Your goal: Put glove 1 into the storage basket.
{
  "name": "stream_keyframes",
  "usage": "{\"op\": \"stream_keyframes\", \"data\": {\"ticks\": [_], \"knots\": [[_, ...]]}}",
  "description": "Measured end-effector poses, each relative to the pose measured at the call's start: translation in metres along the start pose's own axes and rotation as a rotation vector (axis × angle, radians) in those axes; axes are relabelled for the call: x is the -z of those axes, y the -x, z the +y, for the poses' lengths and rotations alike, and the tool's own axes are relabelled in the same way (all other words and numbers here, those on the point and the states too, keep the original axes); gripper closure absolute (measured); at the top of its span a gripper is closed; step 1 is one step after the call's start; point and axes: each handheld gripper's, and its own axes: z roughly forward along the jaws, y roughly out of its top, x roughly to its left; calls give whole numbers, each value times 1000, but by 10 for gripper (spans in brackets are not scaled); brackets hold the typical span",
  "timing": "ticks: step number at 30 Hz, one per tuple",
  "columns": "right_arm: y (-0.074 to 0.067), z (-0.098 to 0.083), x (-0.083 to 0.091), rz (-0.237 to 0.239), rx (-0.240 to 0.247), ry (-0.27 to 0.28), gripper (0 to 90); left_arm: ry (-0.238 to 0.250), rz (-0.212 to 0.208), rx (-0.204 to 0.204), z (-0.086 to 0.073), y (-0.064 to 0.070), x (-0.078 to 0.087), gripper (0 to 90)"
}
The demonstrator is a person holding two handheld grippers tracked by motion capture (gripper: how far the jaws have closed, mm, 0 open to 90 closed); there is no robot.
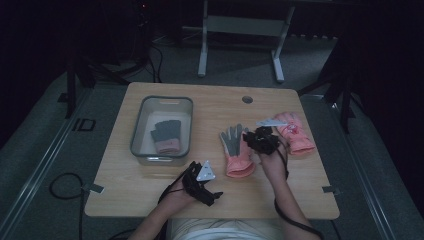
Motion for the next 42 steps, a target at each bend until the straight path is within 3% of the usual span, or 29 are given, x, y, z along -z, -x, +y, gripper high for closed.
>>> {"op": "stream_keyframes", "data": {"ticks": [5,10,15,19,25,32,37,42], "knots": [[47,4,23,-78,2,33,687,-6,1,-3,0,0,-1,21],[101,-3,34,-148,-7,29,646,-2,2,9,0,-1,-1,20],[149,-8,34,-187,-25,8,632,-5,3,6,0,-1,-2,21],[174,-11,25,-200,-10,-31,603,-8,6,8,-1,-1,-2,20],[196,-15,7,-216,10,-91,605,-11,8,10,-1,-2,-2,20],[201,-25,-13,-207,36,-147,582,-11,9,8,-1,-1,-2,21],[197,-29,-24,-229,63,-181,685,-10,7,5,-1,-1,-2,20],[195,-29,-25,-242,48,-178,815,-14,8,-1,-1,0,-2,20]]}}
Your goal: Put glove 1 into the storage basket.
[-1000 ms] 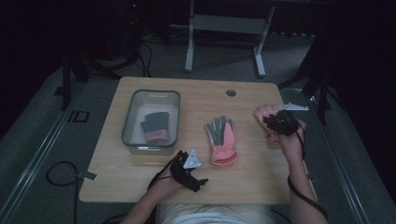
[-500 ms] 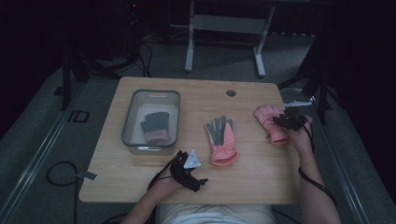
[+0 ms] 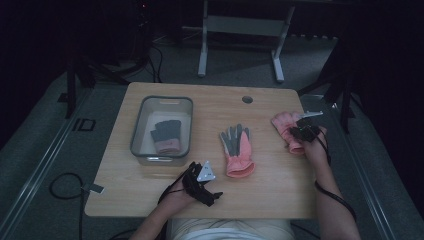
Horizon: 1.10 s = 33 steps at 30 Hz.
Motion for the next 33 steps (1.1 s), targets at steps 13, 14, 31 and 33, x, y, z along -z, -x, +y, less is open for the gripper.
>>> {"op": "stream_keyframes", "data": {"ticks": [13,14,31,33], "knots": [[-15,15,48,-29,-171,85,862,13,-4,0,1,0,1,21],[-18,17,54,-35,-174,93,862,16,-6,2,0,0,1,20],[-81,-5,121,-27,-230,135,860,17,-9,-6,1,0,2,20],[-87,-8,118,-17,-231,126,860,15,-8,-9,1,0,2,21]]}}
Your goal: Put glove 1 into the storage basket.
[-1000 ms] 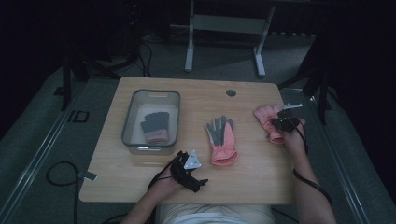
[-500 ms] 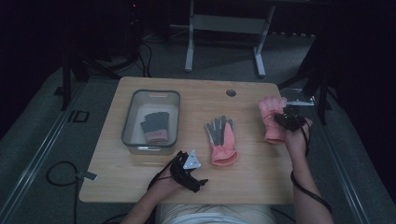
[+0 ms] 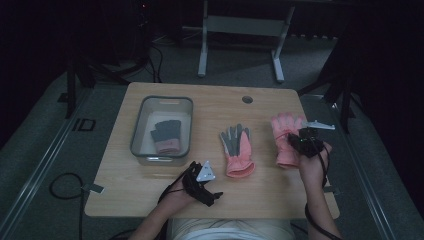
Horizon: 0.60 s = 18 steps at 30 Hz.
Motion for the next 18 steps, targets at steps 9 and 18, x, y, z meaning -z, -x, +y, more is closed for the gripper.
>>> {"op": "stream_keyframes", "data": {"ticks": [9,18], "knots": [[-6,-18,-13,-23,-39,-25,860,-2,-3,-5,0,1,0,20],[-2,-25,-42,-22,-48,-80,857,-9,-2,-11,0,2,-1,21]]}}
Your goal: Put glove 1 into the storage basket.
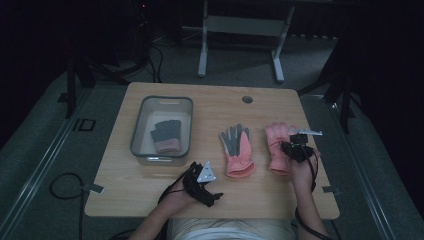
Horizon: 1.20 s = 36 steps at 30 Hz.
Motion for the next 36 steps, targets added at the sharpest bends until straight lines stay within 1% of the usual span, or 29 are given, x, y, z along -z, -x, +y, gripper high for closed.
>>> {"op": "stream_keyframes", "data": {"ticks": [4,6,9,12,15,20,21,23,26,29,32,35,36], "knots": [[2,-1,-14,9,10,-35,845,1,0,1,0,0,0,20],[3,-2,-18,12,16,-38,832,0,-2,-1,0,0,0,20],[5,-4,-22,31,7,-42,816,1,-8,-2,0,0,0,20],[5,-6,-25,34,40,-41,796,0,-8,1,0,0,-1,20],[9,-3,-21,59,60,-41,770,0,-7,1,0,0,0,20],[13,6,-6,104,163,-12,678,-5,-8,-3,0,0,0,20],[13,8,-4,101,183,-8,674,-4,-7,-3,0,0,0,21],[12,10,-4,111,226,-19,649,-8,-8,-3,0,1,-1,20],[11,10,-9,96,271,-47,612,-7,-9,-2,0,1,0,20],[10,5,-18,82,289,-70,612,-11,-9,-3,0,0,-1,20],[11,-1,-24,84,306,-60,642,-7,-10,1,0,0,0,21],[11,-3,-28,81,326,-58,712,-13,-11,-4,-1,0,-1,20],[10,-3,-28,80,324,-61,745,-12,-11,-5,-1,1,-1,20]]}}
